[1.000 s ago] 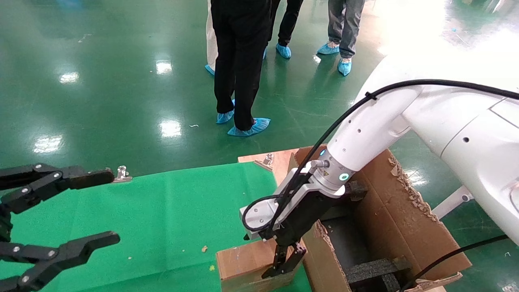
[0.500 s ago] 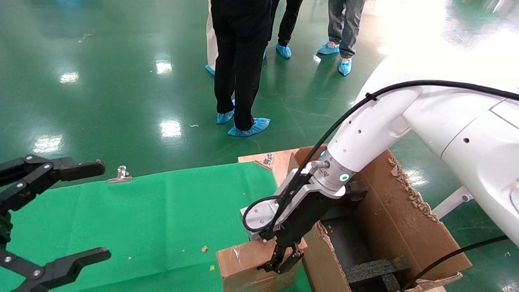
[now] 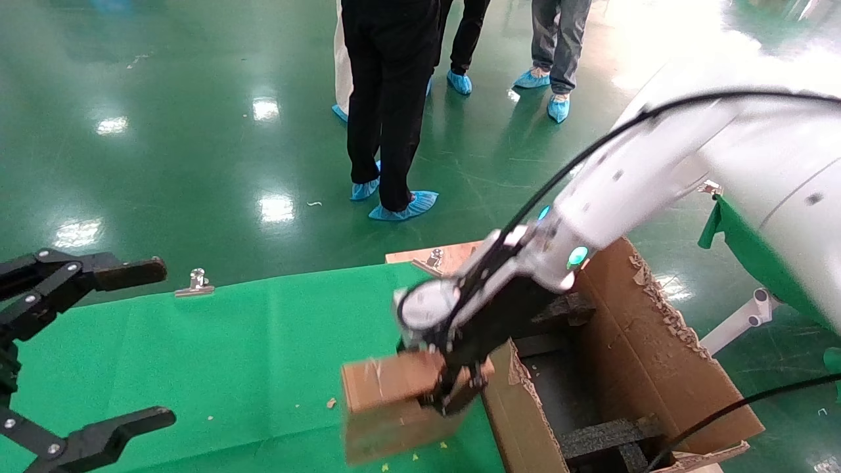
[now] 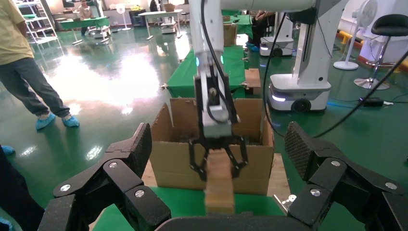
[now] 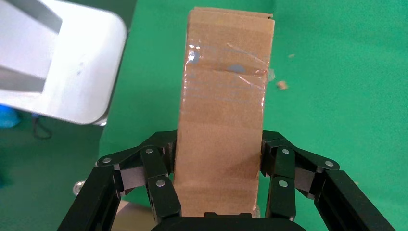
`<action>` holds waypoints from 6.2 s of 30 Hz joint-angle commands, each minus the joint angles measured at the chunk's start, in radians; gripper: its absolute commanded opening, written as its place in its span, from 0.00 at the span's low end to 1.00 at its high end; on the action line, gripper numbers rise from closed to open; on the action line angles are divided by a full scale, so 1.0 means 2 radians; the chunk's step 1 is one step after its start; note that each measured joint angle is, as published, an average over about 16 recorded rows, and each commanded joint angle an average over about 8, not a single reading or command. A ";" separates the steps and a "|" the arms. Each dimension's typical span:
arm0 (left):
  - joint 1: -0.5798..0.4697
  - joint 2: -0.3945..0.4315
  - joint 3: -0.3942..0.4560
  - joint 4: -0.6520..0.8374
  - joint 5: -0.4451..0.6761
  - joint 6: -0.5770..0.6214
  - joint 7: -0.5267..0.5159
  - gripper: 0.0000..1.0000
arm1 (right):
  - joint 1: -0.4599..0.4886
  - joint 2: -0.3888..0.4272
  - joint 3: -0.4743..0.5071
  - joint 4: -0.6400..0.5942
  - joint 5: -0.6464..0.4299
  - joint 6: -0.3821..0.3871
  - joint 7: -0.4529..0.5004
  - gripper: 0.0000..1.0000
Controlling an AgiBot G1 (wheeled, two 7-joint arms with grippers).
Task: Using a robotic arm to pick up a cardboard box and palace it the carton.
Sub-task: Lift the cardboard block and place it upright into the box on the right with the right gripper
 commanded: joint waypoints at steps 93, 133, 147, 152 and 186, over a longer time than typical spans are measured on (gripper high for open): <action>-0.001 -0.001 0.003 0.000 -0.002 -0.001 0.001 1.00 | 0.140 0.390 -0.349 0.092 0.180 0.324 0.340 0.00; -0.001 -0.002 0.004 0.001 -0.003 -0.001 0.002 1.00 | 0.084 0.255 -0.461 0.125 0.004 0.494 0.701 0.00; -0.001 -0.002 0.005 0.001 -0.003 -0.002 0.002 1.00 | -0.005 0.197 -0.449 0.050 0.047 0.528 0.682 0.00; -0.001 -0.002 0.005 0.001 -0.003 -0.002 0.002 1.00 | -0.038 0.181 -0.438 0.017 0.069 0.530 0.660 0.00; -0.001 -0.002 0.005 0.001 -0.004 -0.002 0.003 1.00 | -0.095 0.144 -0.402 -0.068 0.125 0.499 0.582 1.00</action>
